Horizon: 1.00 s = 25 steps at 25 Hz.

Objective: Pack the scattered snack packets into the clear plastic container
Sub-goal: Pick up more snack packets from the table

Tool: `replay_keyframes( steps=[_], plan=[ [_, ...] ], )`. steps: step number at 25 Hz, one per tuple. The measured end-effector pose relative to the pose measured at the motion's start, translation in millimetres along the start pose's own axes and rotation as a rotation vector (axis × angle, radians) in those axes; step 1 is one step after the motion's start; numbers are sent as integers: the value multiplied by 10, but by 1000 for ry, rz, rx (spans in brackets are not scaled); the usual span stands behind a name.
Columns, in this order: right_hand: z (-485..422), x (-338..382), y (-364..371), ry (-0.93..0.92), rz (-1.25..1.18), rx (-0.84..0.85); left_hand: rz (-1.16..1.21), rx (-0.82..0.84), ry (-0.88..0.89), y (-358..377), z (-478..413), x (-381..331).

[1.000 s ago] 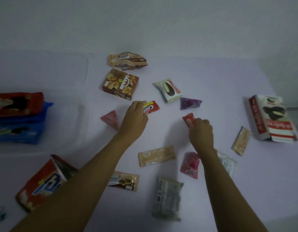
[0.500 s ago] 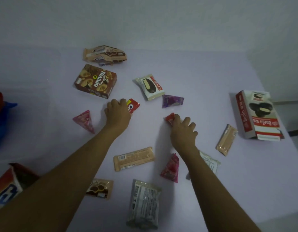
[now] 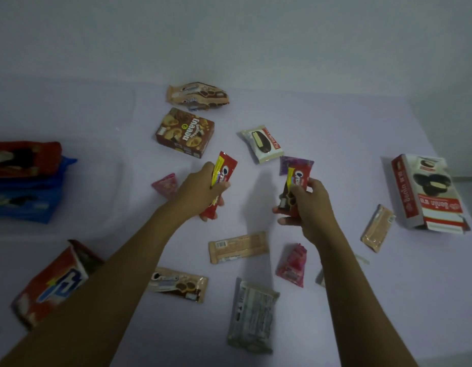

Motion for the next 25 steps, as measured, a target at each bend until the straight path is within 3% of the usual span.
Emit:
replay_keyframes(
  steps=[7,16,20,25],
  plan=[
    [525,41,1266,-16,10,293,90,102,4,-1146,874,506],
    [1068,180,2748,-359,358,429,-456,-311,24,-2839,1552,1577],
    [1249,232,3196,-618,618,419,-541,-251,-73,-2946,1520,2066],
    [1356,114,3665,-783,798,512,-596,-64,-99,-2855,1433,2376]
  ],
)
Point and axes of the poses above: each hand's wrist, its own z-axis away from the middle knuckle, its own y-axis out of the palm, x = y × z, the point moved 8 cm from there along -z, towards the middle knuckle, and after that the axes turned 1 degree about y, right-handed, at the moved point
